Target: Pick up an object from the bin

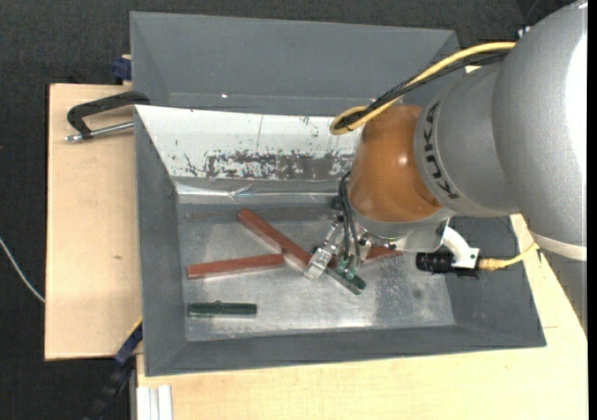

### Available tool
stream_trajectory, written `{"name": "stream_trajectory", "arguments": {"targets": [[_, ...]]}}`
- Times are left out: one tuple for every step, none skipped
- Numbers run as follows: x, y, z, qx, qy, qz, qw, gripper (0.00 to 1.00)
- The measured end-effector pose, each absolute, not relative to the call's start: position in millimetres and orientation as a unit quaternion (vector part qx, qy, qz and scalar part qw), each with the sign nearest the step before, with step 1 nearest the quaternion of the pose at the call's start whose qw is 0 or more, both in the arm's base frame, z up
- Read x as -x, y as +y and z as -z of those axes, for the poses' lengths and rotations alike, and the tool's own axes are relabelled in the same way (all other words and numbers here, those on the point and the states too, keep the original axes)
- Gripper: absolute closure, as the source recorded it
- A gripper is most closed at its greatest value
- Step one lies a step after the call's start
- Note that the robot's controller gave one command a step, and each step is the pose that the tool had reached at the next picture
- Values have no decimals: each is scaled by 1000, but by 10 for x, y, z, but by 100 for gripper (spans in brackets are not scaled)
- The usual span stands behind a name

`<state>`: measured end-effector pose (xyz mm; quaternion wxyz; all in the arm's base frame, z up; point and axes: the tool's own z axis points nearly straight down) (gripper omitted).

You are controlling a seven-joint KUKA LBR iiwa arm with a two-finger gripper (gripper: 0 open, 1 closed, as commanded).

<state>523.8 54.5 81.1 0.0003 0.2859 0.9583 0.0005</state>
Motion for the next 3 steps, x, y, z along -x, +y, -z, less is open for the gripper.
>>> {"name": "stream_trajectory", "arguments": {"targets": [[-5238, 546, -811, -286, 958, -1, 0, 100], [-5232, 546, -837, -286, 958, 0, 0, 100], [-5234, 549, -919, -286, 958, -1, 1, 100]]}}
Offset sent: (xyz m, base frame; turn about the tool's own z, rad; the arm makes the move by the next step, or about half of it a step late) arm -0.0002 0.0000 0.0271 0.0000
